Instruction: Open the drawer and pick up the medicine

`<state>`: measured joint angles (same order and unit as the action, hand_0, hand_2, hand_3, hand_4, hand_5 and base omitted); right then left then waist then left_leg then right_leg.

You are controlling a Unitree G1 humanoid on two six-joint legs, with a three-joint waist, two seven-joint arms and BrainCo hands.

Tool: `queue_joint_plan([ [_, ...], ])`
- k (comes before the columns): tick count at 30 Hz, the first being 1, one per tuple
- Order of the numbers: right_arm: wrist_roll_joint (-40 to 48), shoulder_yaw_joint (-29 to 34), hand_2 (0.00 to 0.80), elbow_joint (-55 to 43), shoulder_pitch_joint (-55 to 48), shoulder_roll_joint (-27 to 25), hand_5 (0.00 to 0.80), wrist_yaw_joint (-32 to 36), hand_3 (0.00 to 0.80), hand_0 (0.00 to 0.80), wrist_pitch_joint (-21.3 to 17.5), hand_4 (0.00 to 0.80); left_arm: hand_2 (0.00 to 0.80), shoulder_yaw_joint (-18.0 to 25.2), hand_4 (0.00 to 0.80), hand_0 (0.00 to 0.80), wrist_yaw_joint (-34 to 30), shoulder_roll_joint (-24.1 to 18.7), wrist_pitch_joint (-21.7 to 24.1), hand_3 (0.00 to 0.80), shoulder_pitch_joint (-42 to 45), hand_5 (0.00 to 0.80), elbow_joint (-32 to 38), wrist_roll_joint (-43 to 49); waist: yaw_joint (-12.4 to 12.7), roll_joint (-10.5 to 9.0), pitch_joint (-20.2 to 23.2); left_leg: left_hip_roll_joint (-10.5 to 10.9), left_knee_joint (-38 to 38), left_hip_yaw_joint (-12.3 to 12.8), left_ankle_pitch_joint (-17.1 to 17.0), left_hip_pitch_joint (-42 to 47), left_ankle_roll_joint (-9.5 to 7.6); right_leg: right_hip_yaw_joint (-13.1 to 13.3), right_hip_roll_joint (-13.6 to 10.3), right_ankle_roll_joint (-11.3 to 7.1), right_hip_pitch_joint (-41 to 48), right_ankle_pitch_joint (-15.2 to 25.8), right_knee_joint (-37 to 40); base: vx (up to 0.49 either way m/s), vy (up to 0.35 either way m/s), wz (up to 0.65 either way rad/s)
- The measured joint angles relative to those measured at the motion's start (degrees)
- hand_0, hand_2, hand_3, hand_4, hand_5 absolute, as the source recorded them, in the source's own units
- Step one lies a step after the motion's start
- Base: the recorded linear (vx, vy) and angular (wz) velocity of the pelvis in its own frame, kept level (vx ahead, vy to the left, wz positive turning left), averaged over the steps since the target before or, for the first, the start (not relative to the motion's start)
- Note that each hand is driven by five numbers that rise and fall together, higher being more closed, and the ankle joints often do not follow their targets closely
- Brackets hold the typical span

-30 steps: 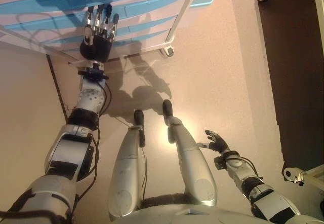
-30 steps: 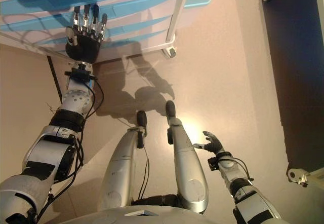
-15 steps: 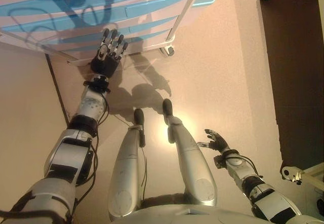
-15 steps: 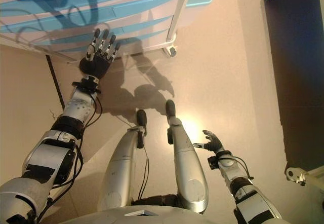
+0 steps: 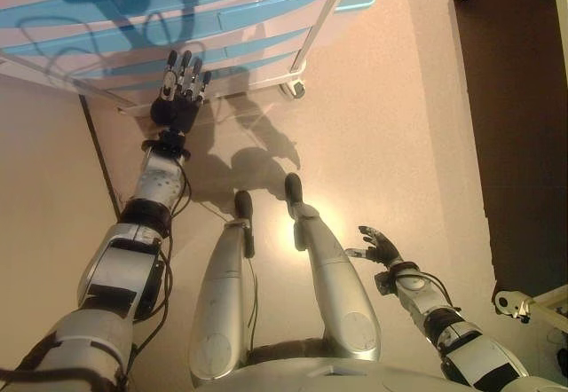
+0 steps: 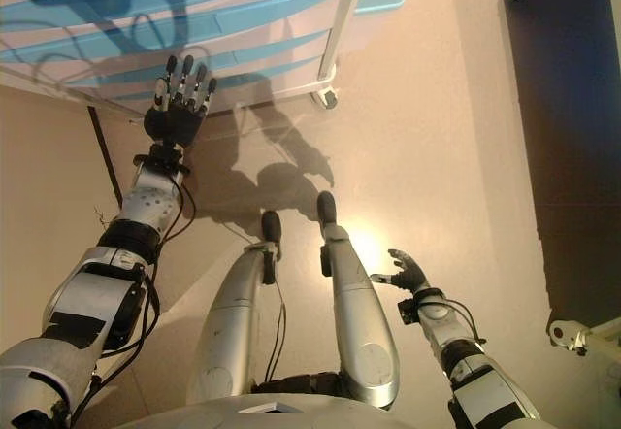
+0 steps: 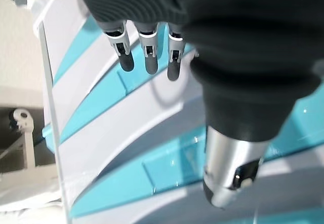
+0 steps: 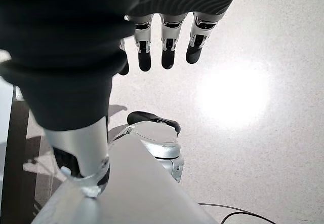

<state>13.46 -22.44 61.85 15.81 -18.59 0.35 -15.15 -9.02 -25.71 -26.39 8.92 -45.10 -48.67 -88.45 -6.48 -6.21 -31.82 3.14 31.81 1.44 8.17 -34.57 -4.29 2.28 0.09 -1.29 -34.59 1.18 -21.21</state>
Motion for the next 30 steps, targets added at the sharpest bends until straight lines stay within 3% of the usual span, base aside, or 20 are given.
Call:
queue_joint_plan([
  [9, 0.04, -0.32, 0.0, -0.15, 0.0, 0.0, 0.0, 0.02, 0.0, 0.0, -0.12, 0.0, 0.0, -0.03, 0.0, 0.0, -0.12, 0.23, -0.45, 0.0, -0.21, 0.0, -0.09, -5.12, -0.46, -0.04, 0.0, -0.02, -0.04, -0.03, 0.02, -0.27, 0.03, -0.03, 0.03, -0.01, -0.16, -0.01, 0.17, 0.0, 0.0, 0.0],
  [17, 0.03, -1.02, 0.0, -0.15, 0.0, 0.05, 0.0, 0.28, 0.0, 0.0, -1.18, 0.0, 0.0, -0.08, 0.0, 0.0, -4.45, 0.32, 0.14, 0.0, -0.3, 0.0, -0.08, -8.66, -0.58, -1.38, -0.07, -0.06, 0.04, -0.03, 0.19, -0.89, 0.31, -0.04, 0.06, -0.01, -0.76, -0.01, 0.24, 0.0, 0.0, 0.0],
  [30, 0.04, -1.08, 0.0, -0.05, -0.05, 0.09, 0.0, 0.41, 0.0, 0.0, -1.36, 0.0, 0.0, -0.26, 0.0, 0.0, -10.77, 2.38, 1.65, 0.0, -0.34, 0.0, -0.04, -15.34, -0.87, -1.38, -0.07, -0.04, 0.02, -0.18, -0.07, -1.14, -0.02, -0.07, 0.0, 0.03, -1.12, 0.07, 0.09, 0.0, 0.0, 0.0],
])
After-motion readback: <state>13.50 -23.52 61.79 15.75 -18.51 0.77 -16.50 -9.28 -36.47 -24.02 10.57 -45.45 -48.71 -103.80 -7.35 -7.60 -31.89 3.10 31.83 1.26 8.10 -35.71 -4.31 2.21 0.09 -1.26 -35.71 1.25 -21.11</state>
